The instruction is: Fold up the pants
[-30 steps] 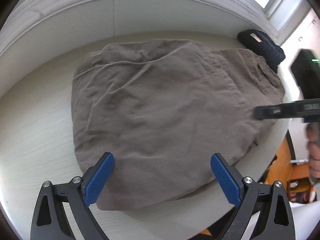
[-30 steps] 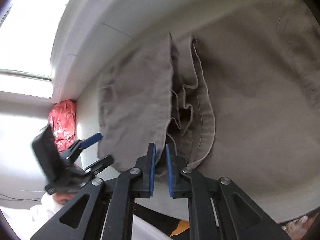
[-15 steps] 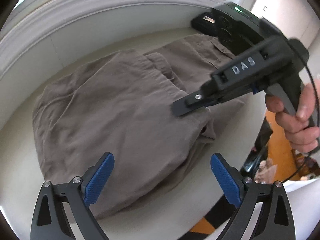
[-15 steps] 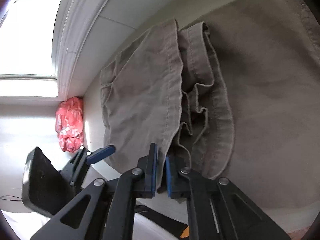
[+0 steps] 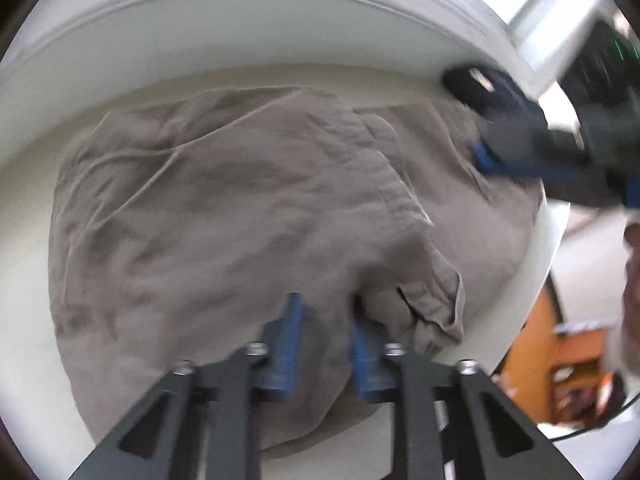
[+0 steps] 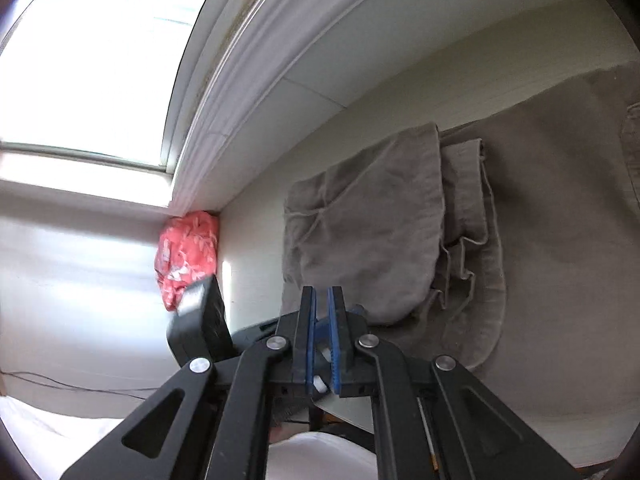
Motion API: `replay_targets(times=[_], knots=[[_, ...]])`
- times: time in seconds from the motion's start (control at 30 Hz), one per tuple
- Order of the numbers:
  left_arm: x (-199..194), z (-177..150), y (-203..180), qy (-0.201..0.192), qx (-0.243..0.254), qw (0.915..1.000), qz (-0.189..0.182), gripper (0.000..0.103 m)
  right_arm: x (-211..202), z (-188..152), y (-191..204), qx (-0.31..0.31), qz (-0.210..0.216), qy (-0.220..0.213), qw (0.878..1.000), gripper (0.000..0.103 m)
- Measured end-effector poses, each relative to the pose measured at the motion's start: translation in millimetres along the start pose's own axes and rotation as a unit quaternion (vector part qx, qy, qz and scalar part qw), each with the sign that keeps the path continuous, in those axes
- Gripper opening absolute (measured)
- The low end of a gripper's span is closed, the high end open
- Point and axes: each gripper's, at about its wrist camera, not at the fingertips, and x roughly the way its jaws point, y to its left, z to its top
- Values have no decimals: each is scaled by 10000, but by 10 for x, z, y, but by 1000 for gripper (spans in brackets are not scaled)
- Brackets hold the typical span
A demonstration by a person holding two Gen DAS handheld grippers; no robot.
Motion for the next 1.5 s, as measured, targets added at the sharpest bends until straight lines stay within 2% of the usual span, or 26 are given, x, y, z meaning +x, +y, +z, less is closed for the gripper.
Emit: replay_targets(times=[0.07,0.13,0.17,0.2,0.23,0.27,0.37,0.47,0.6,0.77,0.8,0.83,0.87,0.9,0.93,0.97,1.1,1.23,1.37,1.5], knots=[[-12,-9,37,-34,-47,10000,2,13,-63,-77,-62,11,-123,-65,9999,3],[-45,-15,24,-95,-39,9999,-39,10,-103,-135,-123,-59,-657,-210,9976,8],[-64,-15,18,-136,-6,9999,-27,9,-71,-158,-92,-141,-1034,-254,9942,17],[-98,-18,1,-191,43,9998,-11,8,-69,-202,-96,-327,-1665,-288,9851,26],[-124,-20,-4,-231,52,9997,-15,8,-63,-235,-100,-433,-2030,-338,9776,45],[-167,-31,1,-295,31,9996,-23,7,-51,-274,-94,-513,-2251,-395,9722,54],[-289,-50,75,-463,-90,9989,17,7,96,-328,-45,-804,-2451,-308,9657,54],[-367,-39,208,-550,-307,9980,56,7,396,-367,-23,-1034,-2935,19,9503,52],[-380,-46,345,-548,-455,9974,51,7,586,-620,73,-1291,-2861,395,9486,51],[-320,-49,382,-490,-465,9977,43,7,691,-936,143,-2101,-3210,408,9226,51],[-312,-45,390,-478,-476,9977,38,7,717,-956,144,-2131,-3243,418,9207,49],[-311,-39,396,-485,-479,9977,44,7,717,-961,116,-2099,-3316,426,9188,37],[-288,-23,380,-489,-485,9976,44,7,686,-961,91,-2032,-3417,381,9168,20],[-286,-25,393,-487,-489,9976,40,7,666,-987,72,-1932,-3450,328,9179,15],[-277,-28,394,-477,-482,9977,46,7,581,-974,24,-1696,-3389,256,9251,12],[-264,-32,391,-463,-475,9978,36,7,486,-976,-20,-1460,-3224,172,9351,12],[-231,-53,392,-405,-453,9982,25,7,347,-1044,-109,-1050,-3067,65,9460,10],[-225,-50,398,-375,-473,9982,-10,7,204,-1159,-395,-302,-2447,-120,9691,6],[-201,-46,352,-275,-388,9982,-366,7,114,-1197,-548,-128,-2282,-84,9735,5],[-156,-56,103,-97,72,9970,-770,7,-110,-1113,-536,-157,-2209,-105,9751,6]])
